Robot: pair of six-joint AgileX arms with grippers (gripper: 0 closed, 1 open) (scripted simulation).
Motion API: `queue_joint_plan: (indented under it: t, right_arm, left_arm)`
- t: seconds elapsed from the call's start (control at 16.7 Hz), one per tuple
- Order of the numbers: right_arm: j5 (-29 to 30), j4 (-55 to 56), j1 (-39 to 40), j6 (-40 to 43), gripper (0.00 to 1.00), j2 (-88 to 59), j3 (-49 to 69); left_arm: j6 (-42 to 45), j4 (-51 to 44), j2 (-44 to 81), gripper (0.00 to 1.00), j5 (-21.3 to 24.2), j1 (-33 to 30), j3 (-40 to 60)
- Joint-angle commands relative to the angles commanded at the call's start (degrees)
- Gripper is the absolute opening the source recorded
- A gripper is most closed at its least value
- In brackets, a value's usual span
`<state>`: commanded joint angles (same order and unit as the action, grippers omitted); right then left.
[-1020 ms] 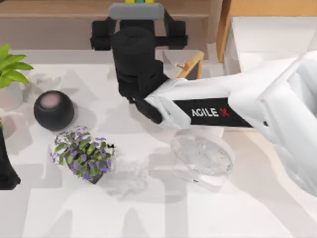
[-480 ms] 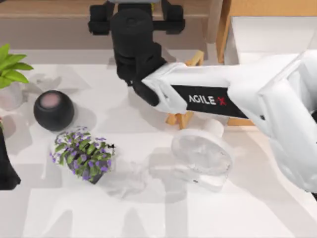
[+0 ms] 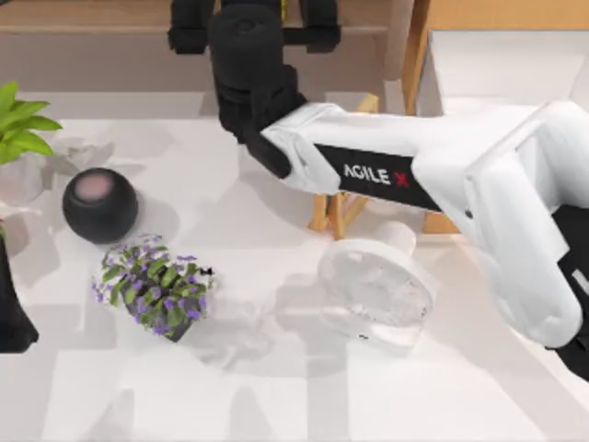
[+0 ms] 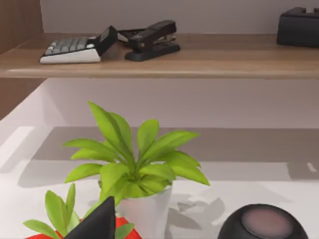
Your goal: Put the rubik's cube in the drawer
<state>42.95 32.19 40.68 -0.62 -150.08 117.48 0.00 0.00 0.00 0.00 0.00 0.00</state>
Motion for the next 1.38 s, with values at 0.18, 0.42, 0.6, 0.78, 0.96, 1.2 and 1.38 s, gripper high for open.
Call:
queue_joint_plan:
  t: [0.18,0.42,0.6,0.78,0.96,1.2,1.38]
  right_arm:
    - [0.0,0.0,0.0,0.0,1.0,0.0,0.0]
    - [0.0,0.0,0.0,0.0,0.7,0.0,0.0]
    - [0.0,0.0,0.0,0.0,0.47,0.0,0.0]
    - [0.0,0.0,0.0,0.0,0.25,0.0,0.0]
    - [0.0,0.0,0.0,0.0,0.02,0.0,0.0]
    - [0.0,0.0,0.0,0.0,0.0,0.0,0.0]
    - [0.0,0.0,0.0,0.0,0.0,0.0,0.0]
  left_arm:
    - [0.0,0.0,0.0,1.0,0.0,0.0,0.0]
    - [0.0,0.0,0.0,1.0,0.0,0.0,0.0]
    - [0.0,0.0,0.0,1.0,0.0,0.0,0.0]
    - [0.0,0.0,0.0,1.0,0.0,0.0,0.0]
    - [0.0,0.0,0.0,1.0,0.0,0.0,0.0]
    - [0.0,0.0,0.0,1.0,0.0,0.0,0.0]
    - [0.0,0.0,0.0,1.0,0.0,0.0,0.0]
